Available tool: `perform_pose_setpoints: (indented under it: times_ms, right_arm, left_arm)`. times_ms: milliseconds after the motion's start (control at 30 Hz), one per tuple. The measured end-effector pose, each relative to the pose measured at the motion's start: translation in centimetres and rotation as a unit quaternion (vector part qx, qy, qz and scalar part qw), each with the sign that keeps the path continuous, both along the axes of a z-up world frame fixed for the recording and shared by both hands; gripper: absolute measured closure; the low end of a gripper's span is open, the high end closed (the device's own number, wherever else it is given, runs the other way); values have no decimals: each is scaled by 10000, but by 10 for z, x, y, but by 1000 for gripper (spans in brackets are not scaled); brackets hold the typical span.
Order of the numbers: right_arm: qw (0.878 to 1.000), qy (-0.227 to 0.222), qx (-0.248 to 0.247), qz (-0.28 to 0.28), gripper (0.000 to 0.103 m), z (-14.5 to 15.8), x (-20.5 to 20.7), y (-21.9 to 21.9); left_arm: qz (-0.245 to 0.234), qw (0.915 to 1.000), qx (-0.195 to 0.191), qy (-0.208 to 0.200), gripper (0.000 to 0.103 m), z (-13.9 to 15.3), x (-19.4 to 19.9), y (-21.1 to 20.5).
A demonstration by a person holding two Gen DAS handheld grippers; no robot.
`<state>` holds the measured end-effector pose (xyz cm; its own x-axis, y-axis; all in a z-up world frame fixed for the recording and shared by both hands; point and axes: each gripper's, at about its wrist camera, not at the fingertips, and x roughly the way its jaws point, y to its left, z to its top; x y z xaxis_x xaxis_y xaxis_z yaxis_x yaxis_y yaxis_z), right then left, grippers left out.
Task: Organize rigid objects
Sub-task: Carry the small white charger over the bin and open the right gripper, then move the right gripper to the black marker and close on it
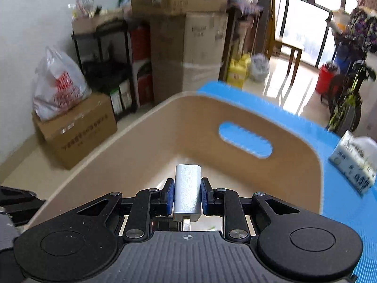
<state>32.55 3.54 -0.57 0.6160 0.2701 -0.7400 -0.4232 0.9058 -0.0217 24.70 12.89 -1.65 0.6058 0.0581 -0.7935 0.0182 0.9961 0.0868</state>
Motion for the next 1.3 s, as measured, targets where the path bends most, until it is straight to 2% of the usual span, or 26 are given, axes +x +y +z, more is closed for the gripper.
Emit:
perform_pose_setpoints:
  times_ms: [133, 500, 567, 633, 700, 1067, 1300]
  right_arm:
    - [9990, 432, -71, -62, 73, -14, 8, 1]
    - [9964, 831, -172, -77, 72, -28, 17, 7]
    - [9970, 767, -80, -93, 53, -25, 16, 4]
    - [9974, 704, -15, -117, 42, -20, 14, 0]
    - [9981, 605, 47, -145, 41, -14, 11, -5]
    - [9980, -239, 351, -474, 11, 32, -26, -56]
    - [9937, -677, 511, -732, 6, 59, -56, -110]
  left_arm:
    - [2, 10000, -5, 1, 93, 0, 0, 0]
    - [1, 10000, -5, 1, 93, 0, 0, -1]
    - [-1, 10000, -3, 0, 93, 0, 0, -1]
    - [0, 10000, 2, 0, 93, 0, 0, -1]
    - [0, 10000, -12, 2, 93, 0, 0, -1]
    - [-3, 10000, -4, 1, 93, 1, 0, -3]
    - [-1, 10000, -7, 1, 93, 1, 0, -3]
